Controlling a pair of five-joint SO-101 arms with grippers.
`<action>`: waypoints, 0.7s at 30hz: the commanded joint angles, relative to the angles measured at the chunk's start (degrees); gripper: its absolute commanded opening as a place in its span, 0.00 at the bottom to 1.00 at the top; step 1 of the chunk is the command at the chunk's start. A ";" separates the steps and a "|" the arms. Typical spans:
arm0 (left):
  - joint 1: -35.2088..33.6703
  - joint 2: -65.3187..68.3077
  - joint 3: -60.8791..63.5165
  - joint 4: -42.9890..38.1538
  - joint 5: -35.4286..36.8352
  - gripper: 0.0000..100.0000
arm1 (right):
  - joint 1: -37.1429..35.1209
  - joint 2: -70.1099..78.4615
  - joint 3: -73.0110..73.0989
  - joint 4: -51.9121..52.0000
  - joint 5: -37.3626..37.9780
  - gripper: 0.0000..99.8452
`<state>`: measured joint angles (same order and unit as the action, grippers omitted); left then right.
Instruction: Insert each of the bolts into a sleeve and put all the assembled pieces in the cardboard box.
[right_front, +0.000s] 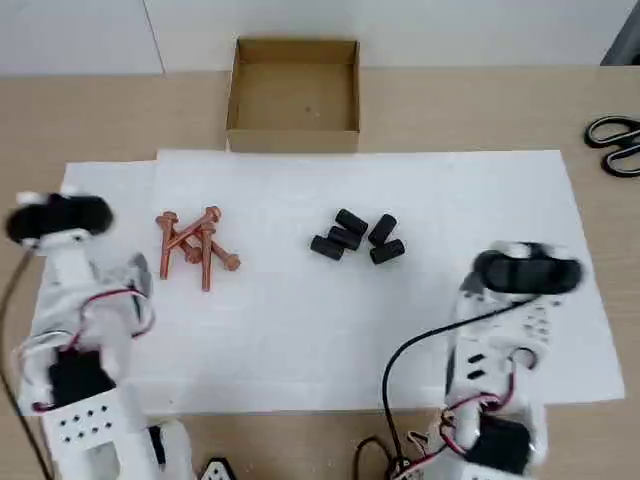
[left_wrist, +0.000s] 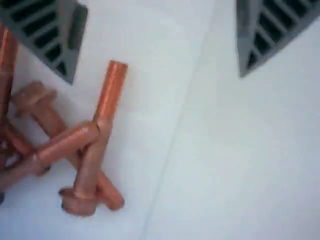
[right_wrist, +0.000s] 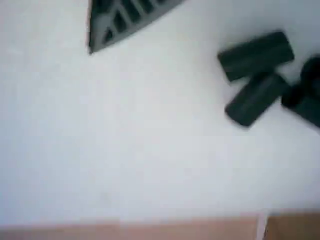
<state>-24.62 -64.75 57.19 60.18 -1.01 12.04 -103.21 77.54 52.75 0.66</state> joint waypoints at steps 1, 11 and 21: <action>-0.18 -0.35 -13.76 6.59 -0.70 0.20 | 3.30 -0.75 -14.15 0.13 0.53 0.15; -0.09 9.76 -36.00 24.70 -2.20 0.20 | 3.74 4.18 -34.02 -1.36 -2.20 0.15; -0.09 29.01 -47.69 34.55 -2.29 0.20 | 3.30 41.98 -63.03 16.84 -15.82 0.15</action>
<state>-24.70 -37.58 12.26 94.02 -2.77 15.30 -74.99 24.62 61.01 -11.56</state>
